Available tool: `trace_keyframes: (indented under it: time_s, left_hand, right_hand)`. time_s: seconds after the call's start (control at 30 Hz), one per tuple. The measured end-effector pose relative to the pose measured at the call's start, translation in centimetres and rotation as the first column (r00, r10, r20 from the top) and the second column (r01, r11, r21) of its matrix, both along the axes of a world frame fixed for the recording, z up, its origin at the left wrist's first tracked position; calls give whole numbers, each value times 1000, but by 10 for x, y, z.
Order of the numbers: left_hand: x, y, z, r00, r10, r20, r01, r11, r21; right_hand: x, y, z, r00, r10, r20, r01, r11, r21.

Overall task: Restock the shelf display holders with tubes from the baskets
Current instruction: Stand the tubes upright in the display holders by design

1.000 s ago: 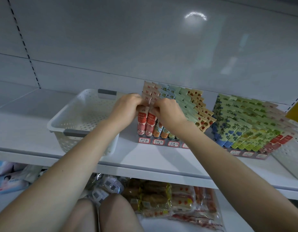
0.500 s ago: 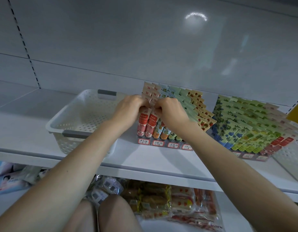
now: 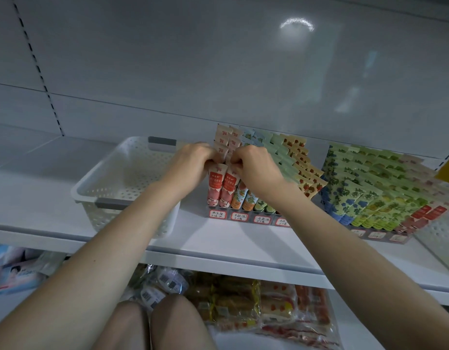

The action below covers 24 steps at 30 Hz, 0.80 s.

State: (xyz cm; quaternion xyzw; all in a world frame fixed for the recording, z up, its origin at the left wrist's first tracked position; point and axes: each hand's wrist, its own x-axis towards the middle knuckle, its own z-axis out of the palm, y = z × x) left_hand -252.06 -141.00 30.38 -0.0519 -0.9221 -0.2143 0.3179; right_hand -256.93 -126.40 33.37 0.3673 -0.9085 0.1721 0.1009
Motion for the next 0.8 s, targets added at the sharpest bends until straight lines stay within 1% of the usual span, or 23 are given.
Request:
trace_keyframes:
  time_s: [0.13,0.23,0.33,0.43,0.57,0.7,0.8]
  left_hand:
    - [-1,4,1,1000,-6,18,6,1000,-22]
    - [0,2,2,1000,-7,13,8,999,-31]
    - [0,0,0,1000,-3,-18,4,1000,21]
    - [2,-3,-3,999,-5,-41,9,996,83]
    - [5,-3,-6,999,-20,-39,24,994,105]
    - [6,-1,-5,999,-36,-27,38,996,85]
    - [7,0,-2,1000,-22,7,21,994,108]
  right_hand:
    - [-2,0,-3,1000,-4,-8,4,1000,8]
    - [0,2,0,1000,12,19,-11,1000,-29]
    - [2,6,4,998,37,44,-33,996,-83]
    - [5,9,5,997,54,54,-48,994,-103]
    - [6,10,4,996,54,70,-46,993,-105]
    - [6,10,4,996,50,75,-41,993,-109]
    - [5,10,5,996,50,78,-43,995,-90]
